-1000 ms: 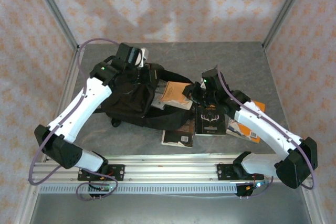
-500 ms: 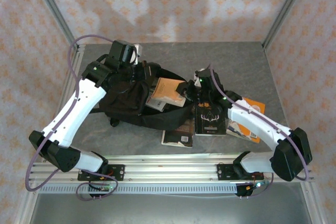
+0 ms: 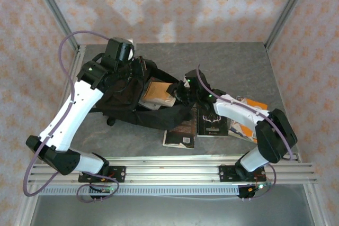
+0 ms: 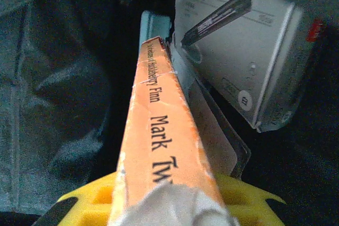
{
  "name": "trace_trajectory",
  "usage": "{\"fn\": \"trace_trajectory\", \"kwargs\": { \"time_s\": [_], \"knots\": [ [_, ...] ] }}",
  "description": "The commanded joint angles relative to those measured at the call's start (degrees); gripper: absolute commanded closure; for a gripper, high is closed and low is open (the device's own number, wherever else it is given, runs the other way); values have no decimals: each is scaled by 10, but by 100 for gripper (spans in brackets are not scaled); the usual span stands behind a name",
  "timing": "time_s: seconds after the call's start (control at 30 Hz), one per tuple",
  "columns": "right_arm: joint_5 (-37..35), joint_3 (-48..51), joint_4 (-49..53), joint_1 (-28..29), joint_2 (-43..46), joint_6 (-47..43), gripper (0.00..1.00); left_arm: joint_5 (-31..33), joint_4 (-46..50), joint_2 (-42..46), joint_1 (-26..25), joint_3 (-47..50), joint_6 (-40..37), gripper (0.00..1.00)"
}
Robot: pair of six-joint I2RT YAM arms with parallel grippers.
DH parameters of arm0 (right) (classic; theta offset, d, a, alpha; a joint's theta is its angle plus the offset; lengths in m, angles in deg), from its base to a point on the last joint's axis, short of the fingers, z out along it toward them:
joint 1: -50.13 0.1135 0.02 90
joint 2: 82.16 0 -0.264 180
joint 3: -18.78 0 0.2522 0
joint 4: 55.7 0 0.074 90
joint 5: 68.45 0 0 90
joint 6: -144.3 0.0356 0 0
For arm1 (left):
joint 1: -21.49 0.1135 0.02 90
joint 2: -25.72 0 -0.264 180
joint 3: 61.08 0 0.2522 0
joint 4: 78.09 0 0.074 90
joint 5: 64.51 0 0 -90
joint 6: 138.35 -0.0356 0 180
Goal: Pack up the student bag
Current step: Place the book in the student bag.
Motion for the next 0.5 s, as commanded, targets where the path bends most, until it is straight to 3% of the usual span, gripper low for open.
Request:
{"fn": "trace_trajectory", "kwargs": {
  "time_s": [0.0,0.23,0.47],
  "knots": [
    [27,-39,-69,16,-23,8,100,19,-49,20,4,-51,-6,100],
    [52,-106,-188,42,-130,82,100,-11,-70,-5,4,-60,-1,100],
    [46,-221,-220,77,-260,117,100,-34,-81,-17,4,-71,6,100]
  ]
}}
